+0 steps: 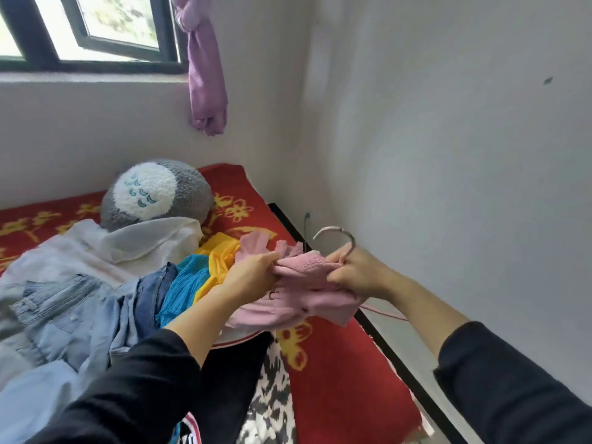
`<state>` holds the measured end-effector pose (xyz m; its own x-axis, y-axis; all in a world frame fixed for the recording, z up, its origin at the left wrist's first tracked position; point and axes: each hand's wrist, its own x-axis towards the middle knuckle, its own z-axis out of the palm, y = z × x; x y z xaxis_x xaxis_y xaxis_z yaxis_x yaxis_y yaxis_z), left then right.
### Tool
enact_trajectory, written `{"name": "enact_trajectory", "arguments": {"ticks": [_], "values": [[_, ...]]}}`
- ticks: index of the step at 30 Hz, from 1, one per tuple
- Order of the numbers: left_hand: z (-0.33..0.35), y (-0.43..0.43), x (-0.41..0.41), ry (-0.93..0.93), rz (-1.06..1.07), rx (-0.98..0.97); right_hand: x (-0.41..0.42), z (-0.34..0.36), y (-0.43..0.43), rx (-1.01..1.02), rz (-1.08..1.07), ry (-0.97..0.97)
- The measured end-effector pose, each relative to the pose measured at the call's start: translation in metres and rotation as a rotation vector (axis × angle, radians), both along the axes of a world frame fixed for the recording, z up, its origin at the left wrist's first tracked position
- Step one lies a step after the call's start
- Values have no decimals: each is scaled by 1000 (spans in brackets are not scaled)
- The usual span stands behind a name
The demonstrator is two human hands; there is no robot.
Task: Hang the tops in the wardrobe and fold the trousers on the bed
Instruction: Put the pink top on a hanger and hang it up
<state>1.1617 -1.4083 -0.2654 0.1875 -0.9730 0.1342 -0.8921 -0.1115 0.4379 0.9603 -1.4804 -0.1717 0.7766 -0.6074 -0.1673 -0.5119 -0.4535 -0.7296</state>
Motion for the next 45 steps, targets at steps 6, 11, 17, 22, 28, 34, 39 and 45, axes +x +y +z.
{"name": "enact_trajectory", "arguments": {"ticks": [6,11,17,22,28,34,39,45], "values": [[113,0,-2,-68,99,-433,-12,110,-15,-84,-170,-209],[192,20,9,252,-4,-276,-20,156,-17,-22,-139,-333],[116,59,4,733,-121,365,-7,101,-1,140,80,17],[33,67,14,608,73,269,13,42,6,153,156,190],[48,79,31,324,338,-183,24,15,1,11,49,271],[115,117,52,-168,131,277,42,13,-1,-481,-211,345],[160,133,89,-249,763,-283,80,53,4,-684,-343,-66],[135,164,123,490,765,-142,101,49,-17,-425,-350,-34]]}}
